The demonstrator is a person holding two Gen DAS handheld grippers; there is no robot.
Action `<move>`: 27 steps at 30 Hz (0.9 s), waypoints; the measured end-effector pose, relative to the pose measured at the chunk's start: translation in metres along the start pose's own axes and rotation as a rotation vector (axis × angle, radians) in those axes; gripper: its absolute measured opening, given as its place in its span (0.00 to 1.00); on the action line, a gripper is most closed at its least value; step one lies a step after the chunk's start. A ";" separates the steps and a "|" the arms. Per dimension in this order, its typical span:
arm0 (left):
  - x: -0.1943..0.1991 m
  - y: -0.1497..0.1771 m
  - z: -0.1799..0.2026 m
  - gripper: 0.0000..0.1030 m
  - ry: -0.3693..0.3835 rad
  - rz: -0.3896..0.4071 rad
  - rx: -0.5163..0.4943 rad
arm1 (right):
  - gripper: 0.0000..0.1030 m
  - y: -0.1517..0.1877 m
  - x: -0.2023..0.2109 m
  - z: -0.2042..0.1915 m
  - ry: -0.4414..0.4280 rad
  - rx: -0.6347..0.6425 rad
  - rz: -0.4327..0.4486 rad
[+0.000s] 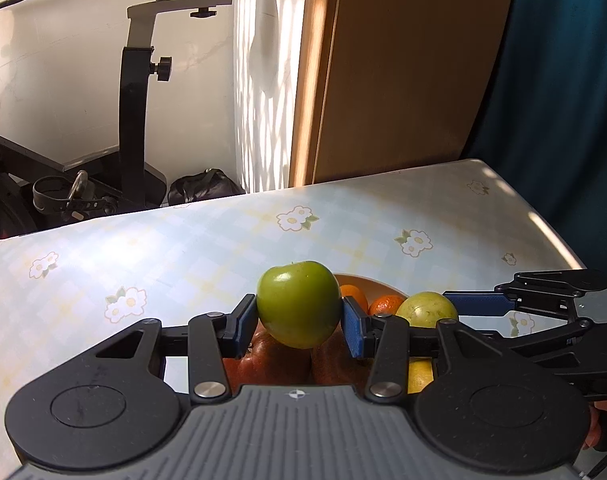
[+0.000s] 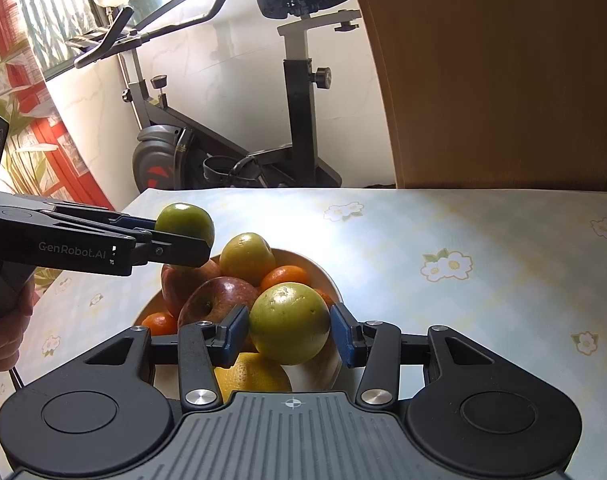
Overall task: Organize fruits
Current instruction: 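Carry the green apple with the left tool while the right tool carries its apple over the plate, then lower both apples onto the fruit pile and open both tools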
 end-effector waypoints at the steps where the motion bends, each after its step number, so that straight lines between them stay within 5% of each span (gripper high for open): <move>1: 0.000 0.001 0.001 0.46 0.000 -0.002 -0.004 | 0.42 0.000 0.000 0.000 -0.001 0.002 -0.002; 27: -0.002 -0.001 0.005 0.48 0.004 0.001 -0.013 | 0.45 0.001 0.003 0.000 0.018 -0.011 -0.002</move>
Point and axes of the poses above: each gripper's, at about its wrist camera, not at the fingertips, and x roughly against the way its jaws point, z to its right, y to its underside, the point moved 9 cm from there along -x, roughly the way its jaws point, and after that the axes turned 12 degrees about x, right-handed, at the moved point
